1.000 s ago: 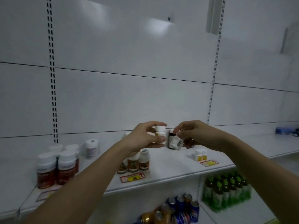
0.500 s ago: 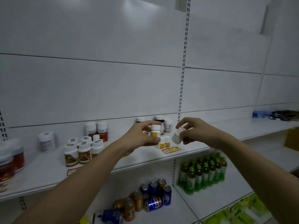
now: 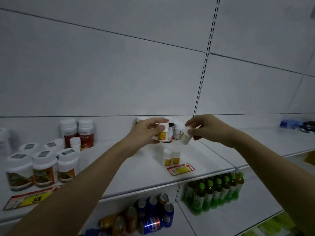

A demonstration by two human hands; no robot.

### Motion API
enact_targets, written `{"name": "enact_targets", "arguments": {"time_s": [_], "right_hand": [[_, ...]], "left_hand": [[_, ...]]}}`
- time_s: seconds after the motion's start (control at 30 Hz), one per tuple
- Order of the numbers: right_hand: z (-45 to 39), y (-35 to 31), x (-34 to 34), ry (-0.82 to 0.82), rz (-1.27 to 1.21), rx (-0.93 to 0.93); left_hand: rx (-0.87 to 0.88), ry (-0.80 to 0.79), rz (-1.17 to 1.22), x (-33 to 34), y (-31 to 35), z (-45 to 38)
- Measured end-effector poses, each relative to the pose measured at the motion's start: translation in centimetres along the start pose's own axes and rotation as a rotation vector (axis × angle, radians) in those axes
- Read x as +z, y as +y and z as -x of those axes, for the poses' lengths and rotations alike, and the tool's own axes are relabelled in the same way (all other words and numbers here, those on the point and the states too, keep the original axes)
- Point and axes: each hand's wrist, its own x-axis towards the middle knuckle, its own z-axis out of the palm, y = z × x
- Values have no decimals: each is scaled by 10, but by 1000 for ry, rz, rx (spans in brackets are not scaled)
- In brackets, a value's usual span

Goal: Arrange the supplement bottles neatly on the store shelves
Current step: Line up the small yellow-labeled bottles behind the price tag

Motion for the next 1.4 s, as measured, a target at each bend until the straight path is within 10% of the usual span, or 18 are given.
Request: {"name": "enact_targets", "arguments": {"time_s": [0.97,1.4], "right_hand": [[-80,91,-1,-438,175,-370],[-80,99,19,-566,175,-424]], "left_hand": [[-274,400,-150,40,-40,-26],[-393,331,-158,52,-54,-33]]}}
